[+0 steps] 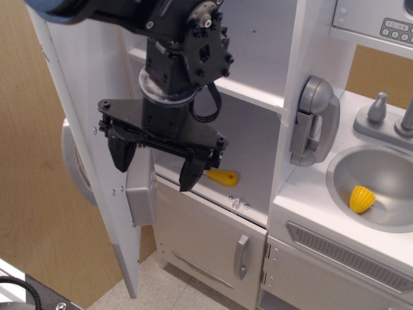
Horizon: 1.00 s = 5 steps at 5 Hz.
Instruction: Close fridge
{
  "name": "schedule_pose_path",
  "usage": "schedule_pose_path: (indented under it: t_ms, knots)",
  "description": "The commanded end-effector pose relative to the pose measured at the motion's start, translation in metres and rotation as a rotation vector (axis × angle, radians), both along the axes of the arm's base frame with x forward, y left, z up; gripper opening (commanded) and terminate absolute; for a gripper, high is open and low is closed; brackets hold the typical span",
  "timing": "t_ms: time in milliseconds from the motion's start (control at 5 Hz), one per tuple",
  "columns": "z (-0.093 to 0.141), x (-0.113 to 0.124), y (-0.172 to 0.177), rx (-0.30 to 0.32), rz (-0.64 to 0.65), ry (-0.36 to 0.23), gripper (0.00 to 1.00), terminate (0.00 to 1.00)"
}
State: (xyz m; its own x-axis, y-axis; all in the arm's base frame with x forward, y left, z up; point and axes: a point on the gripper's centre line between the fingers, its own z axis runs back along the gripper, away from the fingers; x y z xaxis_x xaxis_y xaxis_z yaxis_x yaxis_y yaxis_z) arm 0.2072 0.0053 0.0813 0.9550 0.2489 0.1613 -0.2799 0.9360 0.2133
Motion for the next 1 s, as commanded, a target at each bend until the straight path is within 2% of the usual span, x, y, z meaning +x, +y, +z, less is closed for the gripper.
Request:
schedule_pose_path:
  t_ms: [0,200,400,600,800]
  knots:
    - [0.0,0.0,0.0,0.0,0.0,0.0,1.0,0.0]
    - [0.007,-0.017,0.008,-0.025,-0.012,-0.017,1.0,0.0]
    - [0.014,-0.038,0.019,-0.048,-0.037,-0.001,1.0,0.0]
    - [0.016,-0.057,0.035,-0.038,-0.064,-0.004,1.0,0.0]
    - [0.02,-0.066,0.053,-0.039,-0.075,0.006,1.0,0.0]
